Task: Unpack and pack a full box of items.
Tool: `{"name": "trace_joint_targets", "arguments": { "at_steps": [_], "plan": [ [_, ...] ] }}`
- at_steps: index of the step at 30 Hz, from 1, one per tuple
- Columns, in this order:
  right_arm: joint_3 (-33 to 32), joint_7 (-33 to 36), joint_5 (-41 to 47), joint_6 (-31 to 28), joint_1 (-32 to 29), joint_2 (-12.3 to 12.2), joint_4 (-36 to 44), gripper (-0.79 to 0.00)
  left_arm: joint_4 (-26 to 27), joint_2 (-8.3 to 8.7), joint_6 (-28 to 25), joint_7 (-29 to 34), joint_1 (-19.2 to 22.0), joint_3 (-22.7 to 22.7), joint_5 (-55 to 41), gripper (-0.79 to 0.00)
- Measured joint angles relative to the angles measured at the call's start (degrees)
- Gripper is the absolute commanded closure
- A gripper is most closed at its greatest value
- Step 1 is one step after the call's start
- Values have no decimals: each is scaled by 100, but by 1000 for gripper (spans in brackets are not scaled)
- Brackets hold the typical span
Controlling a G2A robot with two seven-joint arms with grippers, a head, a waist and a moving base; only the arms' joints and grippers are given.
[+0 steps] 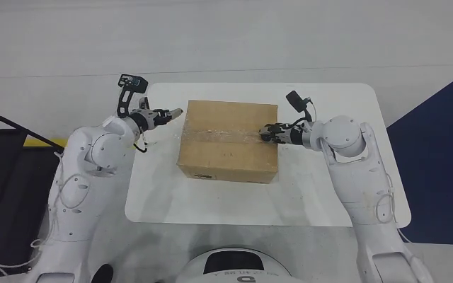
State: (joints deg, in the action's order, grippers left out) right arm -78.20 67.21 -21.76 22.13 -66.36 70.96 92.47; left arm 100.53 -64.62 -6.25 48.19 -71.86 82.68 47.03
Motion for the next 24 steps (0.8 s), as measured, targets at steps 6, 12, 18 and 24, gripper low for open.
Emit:
{"name": "trace_joint_targets", "arguments": {
  "at_steps": [6, 12, 18, 24],
  "plan": [
    [0, 0, 0, 0, 0, 0, 0, 0, -577, 32, -1045, -137, -179, 457, -1661, -785],
    [0, 0, 0, 0, 0, 0, 0, 0, -1102, 65, -1891, 82, -363, 732, -3437, -785],
    [0, 0, 0, 0, 0, 0, 0, 0, -1695, 111, -1796, 119, -350, 815, -3698, -785],
    [0, 0, 0, 0, 0, 0, 0, 0, -1952, 122, -1843, 250, -368, 592, -3720, -785]
  ]
}}
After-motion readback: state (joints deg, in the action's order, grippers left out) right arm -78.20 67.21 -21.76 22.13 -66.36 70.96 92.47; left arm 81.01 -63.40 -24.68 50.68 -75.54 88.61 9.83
